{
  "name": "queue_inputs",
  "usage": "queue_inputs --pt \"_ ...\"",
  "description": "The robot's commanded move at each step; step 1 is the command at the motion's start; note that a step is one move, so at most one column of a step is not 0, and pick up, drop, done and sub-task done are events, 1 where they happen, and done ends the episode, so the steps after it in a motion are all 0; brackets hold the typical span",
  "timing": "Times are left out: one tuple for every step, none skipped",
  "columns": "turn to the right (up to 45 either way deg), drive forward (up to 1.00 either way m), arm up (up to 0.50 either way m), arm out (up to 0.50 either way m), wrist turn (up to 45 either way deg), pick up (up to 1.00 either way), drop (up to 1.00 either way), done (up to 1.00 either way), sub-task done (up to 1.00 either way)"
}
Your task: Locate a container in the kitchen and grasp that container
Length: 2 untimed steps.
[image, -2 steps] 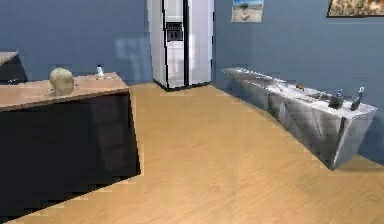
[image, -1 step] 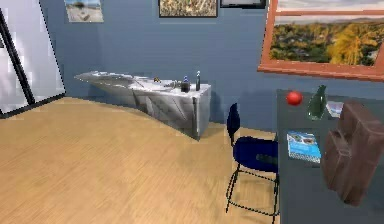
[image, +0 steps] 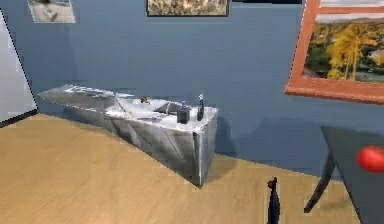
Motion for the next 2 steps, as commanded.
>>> queue_inputs --pt "-6.0 0.0 0.0 0.0 0.0 0.0 0.0 0.0 0.0" --pt "45.0 0.0 0.0 0.0 0.0 0.0 0.0 0.0 0.0"
